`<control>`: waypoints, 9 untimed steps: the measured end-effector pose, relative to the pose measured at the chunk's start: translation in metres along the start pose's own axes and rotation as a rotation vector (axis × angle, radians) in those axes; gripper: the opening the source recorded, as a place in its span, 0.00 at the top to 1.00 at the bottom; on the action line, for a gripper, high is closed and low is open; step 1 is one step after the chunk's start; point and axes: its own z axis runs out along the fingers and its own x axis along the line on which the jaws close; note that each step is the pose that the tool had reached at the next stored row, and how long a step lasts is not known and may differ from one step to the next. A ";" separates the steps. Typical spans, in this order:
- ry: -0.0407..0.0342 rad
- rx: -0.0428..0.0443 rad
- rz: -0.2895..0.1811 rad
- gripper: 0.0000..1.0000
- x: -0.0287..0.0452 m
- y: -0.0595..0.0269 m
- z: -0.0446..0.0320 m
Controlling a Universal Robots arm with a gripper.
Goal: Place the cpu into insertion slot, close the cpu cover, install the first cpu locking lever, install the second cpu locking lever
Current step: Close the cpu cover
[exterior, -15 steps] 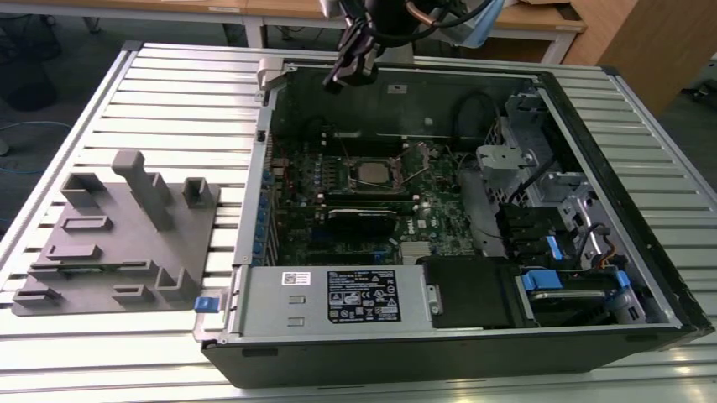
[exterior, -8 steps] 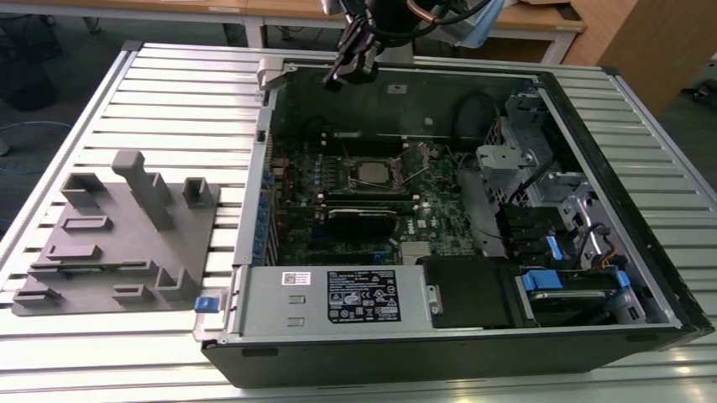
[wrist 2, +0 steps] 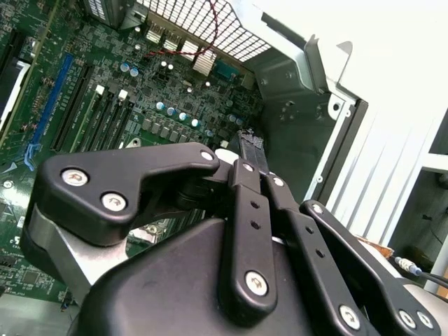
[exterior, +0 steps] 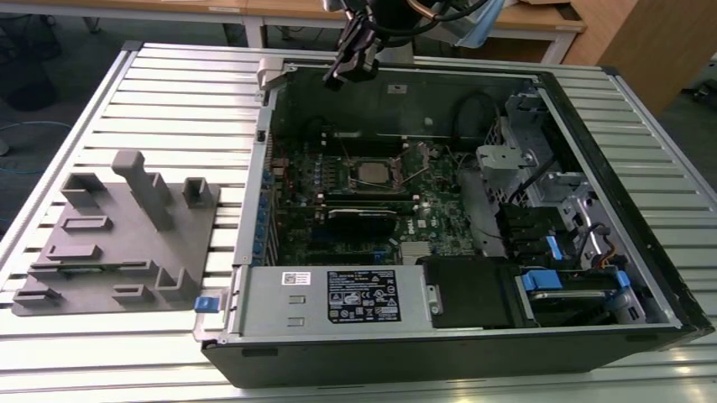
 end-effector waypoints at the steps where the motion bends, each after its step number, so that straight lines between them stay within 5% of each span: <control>1: 0.0000 0.0000 0.000 0.89 0.0000 -0.0002 -0.0003; 9: 0.0000 0.0000 0.000 0.89 0.0003 -0.0016 -0.0031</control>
